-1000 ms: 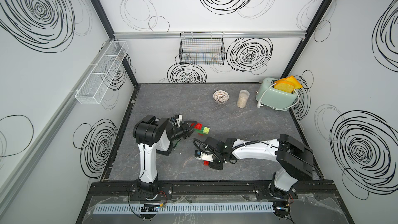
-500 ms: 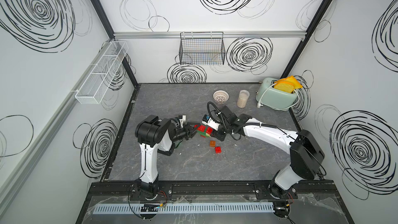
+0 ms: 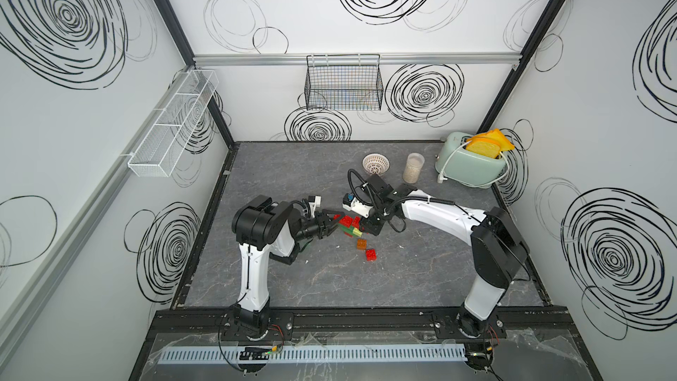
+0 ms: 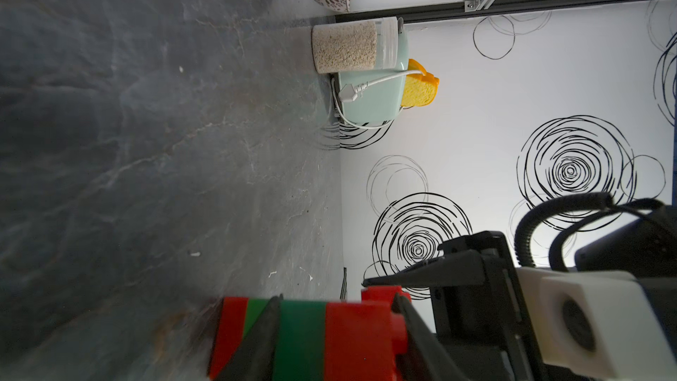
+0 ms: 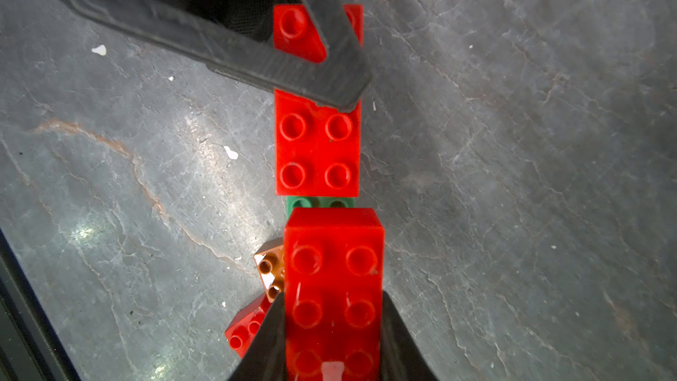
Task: Assemble a heart with lego
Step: Assemble the lego brick with the lego brick.
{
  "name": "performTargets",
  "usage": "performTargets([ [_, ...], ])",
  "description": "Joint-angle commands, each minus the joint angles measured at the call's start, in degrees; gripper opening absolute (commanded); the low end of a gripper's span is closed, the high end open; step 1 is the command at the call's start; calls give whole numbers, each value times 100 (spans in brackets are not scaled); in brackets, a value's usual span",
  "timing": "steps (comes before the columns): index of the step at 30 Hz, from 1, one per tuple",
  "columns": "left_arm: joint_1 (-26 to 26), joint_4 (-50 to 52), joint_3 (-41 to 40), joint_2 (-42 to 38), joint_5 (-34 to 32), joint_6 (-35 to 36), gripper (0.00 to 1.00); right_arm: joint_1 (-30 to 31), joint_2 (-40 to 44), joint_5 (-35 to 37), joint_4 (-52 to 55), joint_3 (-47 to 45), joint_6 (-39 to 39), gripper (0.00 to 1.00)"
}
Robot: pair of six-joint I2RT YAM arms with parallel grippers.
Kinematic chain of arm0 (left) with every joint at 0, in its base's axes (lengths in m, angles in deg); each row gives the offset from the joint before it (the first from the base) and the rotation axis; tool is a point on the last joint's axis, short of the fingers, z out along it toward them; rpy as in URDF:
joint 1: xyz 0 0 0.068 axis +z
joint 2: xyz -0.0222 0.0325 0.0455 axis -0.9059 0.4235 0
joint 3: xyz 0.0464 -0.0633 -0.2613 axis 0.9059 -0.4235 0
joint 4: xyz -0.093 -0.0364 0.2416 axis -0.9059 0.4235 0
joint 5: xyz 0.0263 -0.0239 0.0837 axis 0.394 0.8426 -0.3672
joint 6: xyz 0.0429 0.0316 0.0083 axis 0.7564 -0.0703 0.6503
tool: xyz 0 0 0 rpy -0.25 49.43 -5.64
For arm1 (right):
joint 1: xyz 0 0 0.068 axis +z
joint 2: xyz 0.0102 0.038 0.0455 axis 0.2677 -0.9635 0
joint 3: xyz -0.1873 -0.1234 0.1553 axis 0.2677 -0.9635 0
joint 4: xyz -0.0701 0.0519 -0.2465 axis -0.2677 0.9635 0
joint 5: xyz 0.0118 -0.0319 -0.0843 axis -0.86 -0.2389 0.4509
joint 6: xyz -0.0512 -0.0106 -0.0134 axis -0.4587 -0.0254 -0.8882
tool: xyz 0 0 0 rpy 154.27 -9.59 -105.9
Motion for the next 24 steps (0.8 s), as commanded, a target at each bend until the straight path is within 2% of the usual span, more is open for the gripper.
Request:
performTargets([
  [1,-66,-1173,-26,174,143,144,25,-26,-203,-164,352,203,-80,23],
  [13,-71,-1173,-33,149,126,153,24,46,-463,-198,460,386,-25,24],
  [24,-58,-1175,-50,154,88,144,24,292,-758,57,642,533,210,24],
])
